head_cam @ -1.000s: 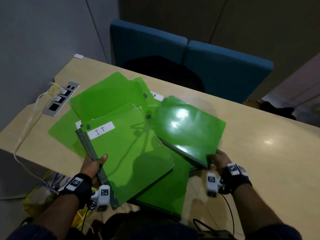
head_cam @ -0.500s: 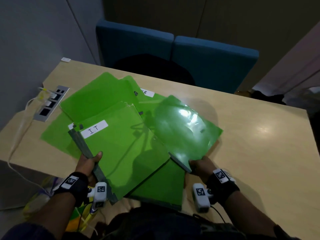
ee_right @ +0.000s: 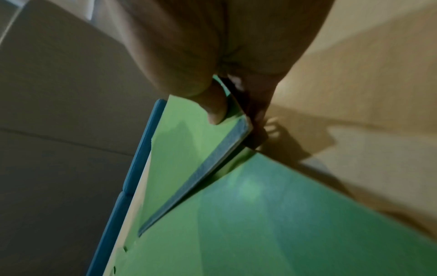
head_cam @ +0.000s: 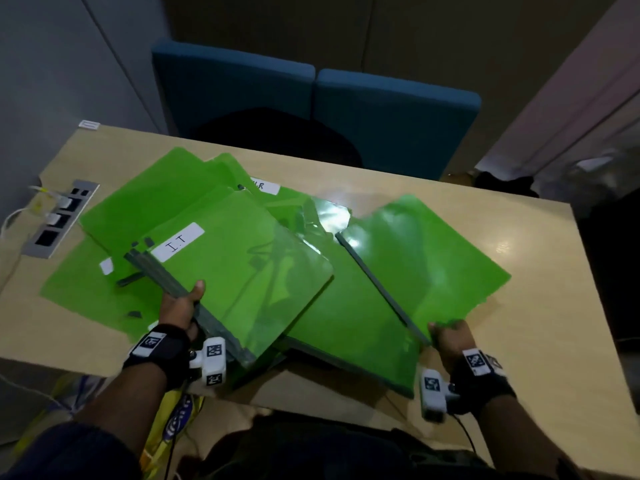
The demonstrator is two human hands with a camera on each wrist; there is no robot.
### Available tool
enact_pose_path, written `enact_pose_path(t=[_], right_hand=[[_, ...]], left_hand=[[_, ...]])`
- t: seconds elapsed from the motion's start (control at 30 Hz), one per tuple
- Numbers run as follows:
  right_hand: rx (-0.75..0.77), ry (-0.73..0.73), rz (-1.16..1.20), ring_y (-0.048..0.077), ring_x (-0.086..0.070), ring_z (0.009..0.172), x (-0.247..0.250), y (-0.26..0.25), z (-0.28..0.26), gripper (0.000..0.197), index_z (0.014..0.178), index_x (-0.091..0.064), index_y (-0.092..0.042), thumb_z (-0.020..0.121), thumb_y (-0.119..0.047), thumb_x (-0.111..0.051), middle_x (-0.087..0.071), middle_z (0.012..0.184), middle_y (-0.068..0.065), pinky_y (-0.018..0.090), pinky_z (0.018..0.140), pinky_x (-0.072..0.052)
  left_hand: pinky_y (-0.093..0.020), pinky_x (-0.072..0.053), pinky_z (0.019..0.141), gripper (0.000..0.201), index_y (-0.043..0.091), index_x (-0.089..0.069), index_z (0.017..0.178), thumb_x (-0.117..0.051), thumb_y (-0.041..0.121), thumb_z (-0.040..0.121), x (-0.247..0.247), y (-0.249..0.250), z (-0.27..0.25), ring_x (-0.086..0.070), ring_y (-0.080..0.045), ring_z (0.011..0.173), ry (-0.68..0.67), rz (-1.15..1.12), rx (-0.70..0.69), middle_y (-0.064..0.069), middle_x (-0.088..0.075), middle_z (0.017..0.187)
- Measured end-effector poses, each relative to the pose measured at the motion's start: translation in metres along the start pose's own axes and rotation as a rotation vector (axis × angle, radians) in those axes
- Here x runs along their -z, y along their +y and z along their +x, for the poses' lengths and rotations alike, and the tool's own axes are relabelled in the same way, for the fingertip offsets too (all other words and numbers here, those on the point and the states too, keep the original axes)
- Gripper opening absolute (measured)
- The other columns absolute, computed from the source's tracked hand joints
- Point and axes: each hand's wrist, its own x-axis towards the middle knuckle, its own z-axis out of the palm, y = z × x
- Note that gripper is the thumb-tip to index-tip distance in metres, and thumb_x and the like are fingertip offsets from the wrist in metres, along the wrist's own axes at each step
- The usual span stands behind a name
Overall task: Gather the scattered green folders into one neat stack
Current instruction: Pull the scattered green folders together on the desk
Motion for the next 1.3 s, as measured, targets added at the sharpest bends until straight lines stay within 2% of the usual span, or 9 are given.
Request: enact_pose_path(t=[0.2, 0.33, 0.47, 0.6, 0.7, 0.8, 1.0, 1.17, 1.3], right_hand=[[0.029, -0.064, 0.164, 0.038, -0.064, 0.099, 0.025, 0.008, -0.007, 0.023, 0.116, -0.058, -0.002, 0.095, 0.006, -0.054, -0.069, 0.105, 0.015, 0.044, 0.083, -0.052], [-0.038, -0.223, 0.166, 0.036, -0.069, 0.087, 0.022, 0.003, -0.012, 0.048, 0.121, -0.058, -0.002, 0.078, -0.003, -0.078, -0.076, 0.093, 0.01, 0.048, 0.071, -0.061], [0.042, -0.299, -0.524, 0.036, -0.067, 0.099, 0.016, -0.014, -0.012, 0.039, 0.111, -0.065, -0.008, 0.075, -0.006, -0.079, -0.07, 0.11, 0.018, 0.049, 0.086, -0.056], [0.153, -0.053, -0.994, 0.036, -0.042, 0.131, 0.012, -0.057, -0.003, 0.108, 0.151, -0.023, -0.007, 0.069, -0.037, -0.086, -0.039, 0.143, 0.017, 0.047, 0.102, -0.044], [0.406, 0.004, -0.816, 0.037, -0.035, 0.137, -0.015, -0.095, 0.022, 0.097, 0.154, -0.019, -0.01, 0.082, -0.041, -0.075, -0.033, 0.15, 0.017, 0.046, 0.108, -0.037], [0.502, -0.129, -0.856, 0.032, -0.026, 0.146, -0.049, -0.115, 0.043, 0.1, 0.157, -0.011, -0.012, 0.084, -0.045, -0.071, -0.02, 0.162, 0.014, 0.043, 0.118, -0.026], [0.583, -0.268, -1.206, 0.034, -0.026, 0.143, -0.081, -0.114, 0.032, 0.132, 0.158, -0.003, -0.026, 0.059, -0.061, -0.083, -0.025, 0.156, 0.011, 0.049, 0.12, -0.017], [0.63, -0.327, -1.204, 0.032, -0.031, 0.137, -0.083, -0.11, 0.018, 0.135, 0.157, -0.012, -0.024, 0.051, -0.061, -0.087, -0.03, 0.15, 0.011, 0.044, 0.114, -0.031], [0.523, -0.381, -0.955, 0.032, -0.049, 0.129, -0.072, -0.118, 0.019, 0.104, 0.151, -0.033, -0.022, 0.066, -0.047, -0.086, -0.052, 0.139, 0.013, 0.042, 0.108, -0.041]], left_hand=[[-0.029, -0.045, 0.049, 0.025, 0.014, -0.043, 0.085, -0.066, 0.022, 0.09, -0.004, 0.013, 0.008, -0.051, -0.027, 0.056, -0.005, 0.113, 0.056, -0.005, -0.039, 0.064], [-0.033, -0.045, 0.052, 0.034, 0.012, -0.041, 0.11, -0.066, 0.024, 0.09, 0.014, 0.03, 0.022, -0.046, -0.027, 0.056, -0.016, 0.101, 0.037, -0.005, -0.038, 0.065], [-0.041, -0.039, 0.076, 0.03, 0.009, -0.04, 0.106, -0.065, 0.018, 0.091, 0.031, 0.041, 0.029, -0.043, -0.026, 0.066, 0.04, 0.132, -0.007, -0.007, -0.036, 0.069], [-0.042, -0.04, 0.077, 0.047, -0.002, -0.044, 0.126, -0.066, 0.018, 0.09, 0.042, 0.042, 0.034, -0.049, -0.027, 0.084, 0.05, 0.149, -0.01, -0.006, -0.046, 0.075], [-0.036, -0.039, 0.063, 0.054, -0.007, -0.041, 0.133, -0.065, 0.015, 0.091, 0.043, 0.037, 0.034, -0.043, -0.026, 0.066, 0.023, 0.228, 0.01, -0.006, -0.04, 0.07], [-0.034, -0.04, 0.061, 0.032, 0.002, -0.045, 0.108, -0.066, 0.017, 0.09, 0.046, 0.033, 0.035, -0.043, -0.029, 0.066, 0.009, 0.245, 0.061, -0.008, -0.039, 0.071], [-0.04, -0.044, 0.066, 0.045, -0.002, -0.044, 0.123, -0.067, 0.018, 0.089, 0.05, 0.025, 0.038, -0.05, -0.03, 0.077, -0.013, 0.24, 0.086, -0.011, -0.047, 0.079], [-0.037, -0.044, 0.065, 0.053, -0.005, -0.04, 0.131, -0.066, 0.017, 0.09, 0.048, 0.026, 0.039, -0.048, -0.026, 0.072, -0.017, 0.235, 0.091, -0.008, -0.045, 0.075], [-0.039, -0.045, 0.064, 0.049, 0.0, -0.041, 0.13, -0.066, 0.017, 0.091, 0.049, 0.027, 0.038, -0.049, -0.028, 0.07, -0.026, 0.218, 0.096, -0.01, -0.047, 0.08]])
